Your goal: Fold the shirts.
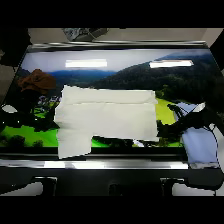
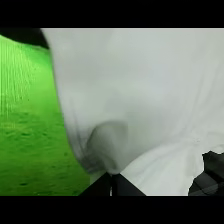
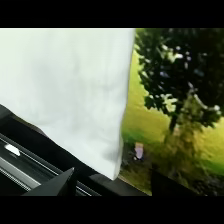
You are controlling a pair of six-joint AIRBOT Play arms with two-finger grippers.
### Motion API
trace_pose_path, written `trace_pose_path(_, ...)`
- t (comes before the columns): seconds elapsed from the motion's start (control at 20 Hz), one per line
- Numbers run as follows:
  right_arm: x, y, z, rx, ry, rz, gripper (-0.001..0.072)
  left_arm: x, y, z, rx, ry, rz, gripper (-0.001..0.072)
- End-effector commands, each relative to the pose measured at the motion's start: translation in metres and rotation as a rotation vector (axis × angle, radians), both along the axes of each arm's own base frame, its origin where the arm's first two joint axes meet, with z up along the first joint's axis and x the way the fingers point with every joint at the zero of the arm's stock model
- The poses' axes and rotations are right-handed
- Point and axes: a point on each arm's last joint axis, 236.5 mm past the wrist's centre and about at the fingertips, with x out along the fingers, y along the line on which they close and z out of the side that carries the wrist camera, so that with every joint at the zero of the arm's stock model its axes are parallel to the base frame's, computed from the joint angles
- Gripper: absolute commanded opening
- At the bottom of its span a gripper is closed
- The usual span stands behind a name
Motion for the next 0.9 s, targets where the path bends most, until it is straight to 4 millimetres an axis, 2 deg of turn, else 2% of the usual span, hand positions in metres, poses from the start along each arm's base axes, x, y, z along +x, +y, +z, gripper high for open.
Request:
trace_pose_path(0.0,0.0,0.015,-0.016,0.029,0.006,-0.077,0.0574,-0.001,0.0,0.0,-0.001,0.003,-0.005,0.003)
trace_pose_path(0.1,-0.008,0.03,-0.026,0.016,0.015,-0.02,0.0546,-0.001,0.0,0.0,-0.001,0.003,-0.004,0.0029)
trace_pose_path(0.15,-0.005,0.038,-0.029,-0.002,-0.005,0.014,0.0411,-0.001,0.0,0.0,-0.001,0.002,-0.004,0.0029)
trace_pose_path(0.2,0.002,0.044,-0.032,-0.02,-0.039,0.033,0.0202,0.0,0.0,0.001,0.001,-0.006,-0.013,0.0028)
trace_pose_path(0.25,0.007,0.048,-0.029,-0.034,-0.067,0.054,0.0043,0.002,0.002,0.003,0.01,-0.022,-0.027,0.0026)
trace_pose_path(0.3,0.016,0.047,-0.021,-0.042,-0.102,0.06,0.0044,0.008,0.007,0.01,0.031,-0.046,-0.033,0.0026)
trace_pose_path(0.35,0.028,0.042,-0.006,-0.063,-0.157,0.084,0.0043,0.018,0.011,0.026,0.046,-0.091,-0.038,0.0025)
trace_pose_path(0.4,0.043,0.033,0.014,-0.102,-0.233,0.124,0.0043,0.034,0.016,0.05,0.071,-0.165,-0.041,0.0025)
trace_pose_path(0.45,0.064,0.021,0.046,-0.162,-0.343,0.167,0.0043,0.052,0.021,0.085,0.108,-0.267,-0.039,0.0025)
trace_pose_path(0.5,0.089,0.005,0.089,-0.246,-0.479,0.19,0.0043,0.068,0.026,0.126,0.146,-0.378,-0.036,0.0025)
trace_pose_path(0.55,0.111,-0.011,0.14,-0.34,-0.627,0.193,0.0043,0.082,0.03,0.179,0.19,-0.506,-0.016,0.0024)
trace_pose_path(0.6,0.132,-0.026,0.209,-0.447,-0.814,0.177,0.0043,0.089,0.032,0.237,0.23,-0.639,0.005,0.0024)
trace_pose_path(0.65,0.142,-0.039,0.283,-0.549,-1.001,0.148,0.0043,0.088,0.03,0.307,0.272,-0.798,0.027,0.0025)
trace_pose_path(0.7,0.139,-0.05,0.37,-0.656,-1.214,0.1,0.0043,0.076,0.025,0.38,0.313,-0.968,0.048,0.0025)
trace_pose_path(0.75,0.121,-0.055,0.447,-0.743,-1.401,0.047,0.0043,0.056,0.019,0.446,0.351,-1.13,0.076,0.0025)
trace_pose_path(0.8,0.093,-0.056,0.515,-0.805,-1.568,-0.007,0.0043,0.028,0.011,0.506,0.386,-1.289,0.098,0.0025)
trace_pose_path(0.85,0.057,-0.053,0.569,-0.843,-1.705,-0.061,0.0043,-0.006,0.0,0.559,0.409,-1.438,0.122,0.0025)
